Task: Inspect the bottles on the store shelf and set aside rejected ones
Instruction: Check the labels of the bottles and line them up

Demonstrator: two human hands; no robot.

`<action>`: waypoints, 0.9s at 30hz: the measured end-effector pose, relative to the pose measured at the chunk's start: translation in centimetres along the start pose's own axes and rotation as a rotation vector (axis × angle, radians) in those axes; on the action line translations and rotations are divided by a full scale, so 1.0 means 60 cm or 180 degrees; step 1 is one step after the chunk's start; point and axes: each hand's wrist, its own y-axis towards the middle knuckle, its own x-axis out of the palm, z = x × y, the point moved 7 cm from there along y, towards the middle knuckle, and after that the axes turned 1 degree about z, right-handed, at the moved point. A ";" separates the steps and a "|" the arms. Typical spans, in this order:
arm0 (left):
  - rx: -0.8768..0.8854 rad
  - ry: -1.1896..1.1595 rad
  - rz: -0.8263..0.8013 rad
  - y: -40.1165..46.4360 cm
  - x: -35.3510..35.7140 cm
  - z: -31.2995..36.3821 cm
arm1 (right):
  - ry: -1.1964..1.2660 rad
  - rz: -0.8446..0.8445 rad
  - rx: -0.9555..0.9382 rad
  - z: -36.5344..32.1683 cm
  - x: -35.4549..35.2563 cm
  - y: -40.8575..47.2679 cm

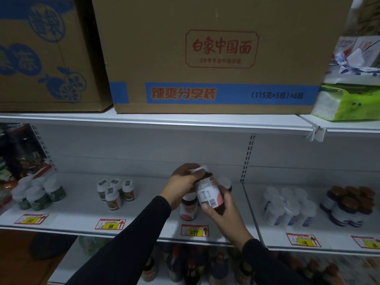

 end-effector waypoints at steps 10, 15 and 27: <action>-0.0069 0.0030 -0.0124 -0.002 0.007 0.002 | 0.0263 0.0010 0.0033 -0.002 -0.004 0.004; -0.0025 0.0021 0.0102 -0.003 0.002 0.006 | 0.0130 -0.0023 0.0019 -0.002 -0.004 0.003; 0.0082 0.0352 0.0095 -0.006 0.002 0.020 | 0.0251 -0.0028 0.0081 0.001 0.001 0.006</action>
